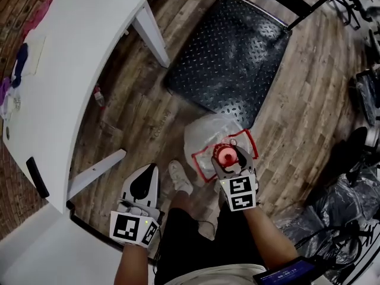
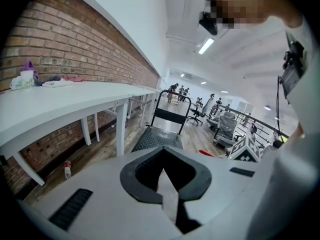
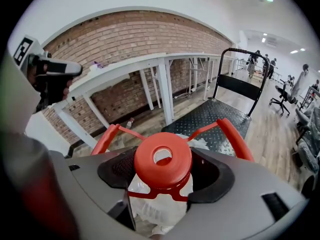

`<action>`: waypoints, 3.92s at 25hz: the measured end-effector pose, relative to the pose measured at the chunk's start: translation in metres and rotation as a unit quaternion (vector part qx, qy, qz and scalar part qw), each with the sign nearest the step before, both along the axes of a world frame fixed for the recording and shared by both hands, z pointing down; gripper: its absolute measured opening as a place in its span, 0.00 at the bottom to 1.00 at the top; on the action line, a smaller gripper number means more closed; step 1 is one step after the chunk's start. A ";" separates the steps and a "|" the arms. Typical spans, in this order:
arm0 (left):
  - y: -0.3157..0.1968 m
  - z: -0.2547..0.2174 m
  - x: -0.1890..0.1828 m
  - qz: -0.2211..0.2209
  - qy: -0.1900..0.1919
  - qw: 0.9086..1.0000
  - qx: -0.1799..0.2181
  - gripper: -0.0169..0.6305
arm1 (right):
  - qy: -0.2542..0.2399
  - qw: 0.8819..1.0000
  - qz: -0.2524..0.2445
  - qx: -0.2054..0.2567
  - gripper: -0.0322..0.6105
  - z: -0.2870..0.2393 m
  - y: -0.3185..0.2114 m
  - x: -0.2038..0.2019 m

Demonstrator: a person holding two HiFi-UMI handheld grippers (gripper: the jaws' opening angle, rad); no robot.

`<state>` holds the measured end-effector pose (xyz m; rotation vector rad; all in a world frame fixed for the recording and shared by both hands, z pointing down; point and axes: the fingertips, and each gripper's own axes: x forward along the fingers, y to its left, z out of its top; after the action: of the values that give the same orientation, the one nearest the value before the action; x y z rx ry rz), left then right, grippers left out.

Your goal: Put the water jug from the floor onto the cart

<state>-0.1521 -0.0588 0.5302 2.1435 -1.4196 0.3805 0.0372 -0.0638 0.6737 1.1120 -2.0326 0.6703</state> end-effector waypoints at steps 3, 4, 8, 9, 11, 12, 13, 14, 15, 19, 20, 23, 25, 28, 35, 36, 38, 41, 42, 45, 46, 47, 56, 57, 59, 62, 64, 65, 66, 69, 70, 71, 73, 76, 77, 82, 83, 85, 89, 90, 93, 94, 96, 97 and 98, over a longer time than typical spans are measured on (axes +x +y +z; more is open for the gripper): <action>-0.006 -0.003 0.000 -0.005 0.001 1.000 0.004 0.02 | -0.002 1.000 0.005 0.017 0.54 -0.036 -0.010 0.004; -0.008 -0.002 0.000 -0.007 0.000 1.000 0.005 0.02 | -0.002 1.000 0.006 0.023 0.54 -0.047 -0.014 0.005; -0.017 -0.001 0.002 -0.014 0.001 1.000 0.009 0.02 | -0.005 0.999 0.009 0.046 0.54 -0.088 -0.031 0.015; -0.019 -0.002 0.004 -0.016 0.002 1.000 0.010 0.02 | -0.006 0.999 0.010 0.050 0.54 -0.096 -0.036 0.018; -0.022 -0.004 0.007 -0.016 0.004 1.000 0.012 0.02 | -0.009 0.998 0.014 0.056 0.54 -0.109 -0.044 0.025; -0.024 -0.006 0.009 -0.016 0.005 1.000 0.014 0.02 | -0.010 0.998 0.016 0.058 0.54 -0.113 -0.048 0.027; -0.026 -0.007 0.012 -0.014 0.006 1.000 0.016 0.02 | -0.012 0.998 0.020 0.058 0.54 -0.116 -0.052 0.030; -0.027 -0.008 0.014 -0.014 0.007 1.000 0.018 0.02 | -0.014 0.998 0.023 0.058 0.54 -0.118 -0.055 0.033; -0.029 -0.009 0.017 -0.013 0.008 1.000 0.019 0.02 | -0.017 0.998 0.025 0.057 0.54 -0.120 -0.058 0.036; -0.033 -0.013 0.027 -0.010 0.011 1.000 0.021 0.02 | -0.028 0.997 0.029 0.063 0.54 -0.129 -0.065 0.040; -0.033 -0.013 0.028 -0.009 0.011 1.000 0.019 0.02 | -0.031 0.997 0.030 0.066 0.54 -0.132 -0.065 0.041; -0.033 -0.012 0.030 -0.005 0.011 1.000 0.015 0.02 | -0.036 0.996 0.029 0.074 0.54 -0.143 -0.069 0.040; -0.034 -0.012 0.029 -0.006 0.010 1.000 0.014 0.02 | -0.038 0.996 0.025 0.079 0.54 -0.152 -0.072 0.038; -0.037 -0.014 0.027 -0.009 0.011 1.000 0.016 0.02 | -0.045 0.994 0.023 0.095 0.54 -0.173 -0.079 0.040; -0.046 -0.019 0.028 -0.012 0.012 1.000 0.022 0.02 | -0.055 0.991 0.035 0.118 0.54 -0.213 -0.106 0.052; -0.047 -0.020 0.028 -0.013 0.013 1.000 0.023 0.02 | -0.055 0.990 0.036 0.122 0.54 -0.217 -0.110 0.054; -0.050 -0.021 0.030 -0.013 0.013 1.000 0.024 0.02 | -0.053 0.989 0.036 0.130 0.54 -0.222 -0.116 0.059; -0.054 -0.019 0.033 -0.011 0.010 1.000 0.024 0.02 | -0.049 0.988 0.040 0.139 0.54 -0.223 -0.127 0.064; -0.055 -0.018 0.034 -0.010 0.009 1.000 0.023 0.02 | -0.048 0.988 0.042 0.140 0.54 -0.221 -0.131 0.066; -0.057 -0.019 0.038 -0.011 0.010 1.000 0.023 0.02 | -0.044 0.988 0.050 0.139 0.54 -0.208 -0.147 0.074; -0.057 -0.020 0.040 -0.010 0.010 1.000 0.024 0.02 | -0.041 0.988 0.053 0.137 0.54 -0.202 -0.153 0.077; -0.058 -0.020 0.042 -0.009 0.010 1.000 0.024 0.02 | -0.039 0.988 0.054 0.136 0.54 -0.197 -0.159 0.080; -0.051 -0.014 0.050 -0.006 0.006 1.000 0.012 0.02 | -0.013 0.988 0.060 0.138 0.54 -0.159 -0.202 0.102; -0.050 -0.013 0.050 -0.006 0.006 1.000 0.011 0.02 | -0.010 0.989 0.060 0.138 0.54 -0.155 -0.206 0.104; -0.049 -0.011 0.051 -0.007 0.007 1.000 0.009 0.02 | -0.004 0.989 0.063 0.137 0.54 -0.147 -0.214 0.110; -0.048 -0.009 0.051 -0.008 0.005 1.000 0.006 0.02 | 0.001 0.988 0.069 0.137 0.54 -0.132 -0.226 0.118; -0.046 -0.008 0.052 -0.009 0.004 1.000 0.004 0.02 | 0.005 0.988 0.074 0.134 0.54 -0.122 -0.232 0.124; -0.045 -0.007 0.052 -0.010 0.004 1.000 0.003 0.02 | 0.007 0.988 0.075 0.133 0.54 -0.117 -0.234 0.126; -0.044 -0.007 0.053 -0.010 0.004 1.000 0.003 0.02 | 0.009 0.988 0.076 0.131 0.54 -0.113 -0.237 0.128; -0.042 -0.006 0.052 -0.009 0.000 1.000 0.001 0.02 | 0.014 0.988 0.079 0.129 0.54 -0.102 -0.244 0.131; -0.041 -0.006 0.051 -0.010 -0.002 1.000 0.000 0.02 | 0.015 0.988 0.080 0.128 0.54 -0.097 -0.246 0.131; -0.040 -0.005 0.050 -0.011 -0.002 1.000 -0.001 0.02 | 0.016 0.989 0.081 0.126 0.54 -0.092 -0.247 0.132; -0.038 -0.004 0.049 -0.013 -0.003 1.000 -0.003 0.02 | 0.019 0.989 0.084 0.119 0.54 -0.081 -0.249 0.133; -0.036 -0.004 0.048 -0.014 -0.004 1.000 -0.005 0.02 | 0.021 0.990 0.088 0.111 0.54 -0.064 -0.249 0.135; -0.036 -0.004 0.048 -0.013 -0.005 1.000 -0.006 0.02 | 0.021 0.990 0.090 0.109 0.54 -0.060 -0.249 0.136; -0.034 -0.003 0.050 -0.011 -0.006 1.000 -0.009 0.02 | 0.018 0.990 0.095 0.104 0.54 -0.045 -0.247 0.135; -0.035 -0.002 0.051 -0.011 -0.005 1.000 -0.010 0.02 | 0.018 0.990 0.093 0.104 0.54 -0.045 -0.248 0.134; -0.036 -0.002 0.052 -0.008 -0.007 1.000 -0.010 0.02 | 0.019 0.991 0.089 0.101 0.54 -0.045 -0.250 0.130; -0.039 -0.001 0.058 -0.004 -0.004 1.000 -0.011 0.02 | 0.016 0.990 0.091 0.105 0.54 -0.045 -0.252 0.129; -0.039 0.000 0.060 -0.003 -0.003 1.000 -0.011 0.02 | 0.015 0.990 0.093 0.107 0.54 -0.044 -0.253 0.130; -0.040 0.003 0.065 0.001 -0.001 1.000 -0.012 0.02 | 0.016 0.989 0.099 0.108 0.54 -0.042 -0.257 0.133; -0.039 0.003 0.065 0.002 0.000 1.000 -0.013 0.02 | 0.017 0.989 0.100 0.107 0.54 -0.041 -0.258 0.133; -0.038 0.004 0.066 0.003 0.001 1.000 -0.014 0.02 | 0.015 0.990 0.098 0.104 0.54 -0.039 -0.257 0.133; -0.038 0.004 0.067 0.003 0.002 1.000 -0.014 0.02 | 0.013 0.990 0.096 0.101 0.54 -0.038 -0.255 0.133; -0.038 0.004 0.067 0.004 0.002 1.000 -0.014 0.02 | 0.011 0.990 0.095 0.100 0.54 -0.037 -0.254 0.134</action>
<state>-0.0851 -0.0971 0.5343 2.1269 -1.3943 0.3964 0.1710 -0.3175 0.6363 1.4365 -2.0266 0.5527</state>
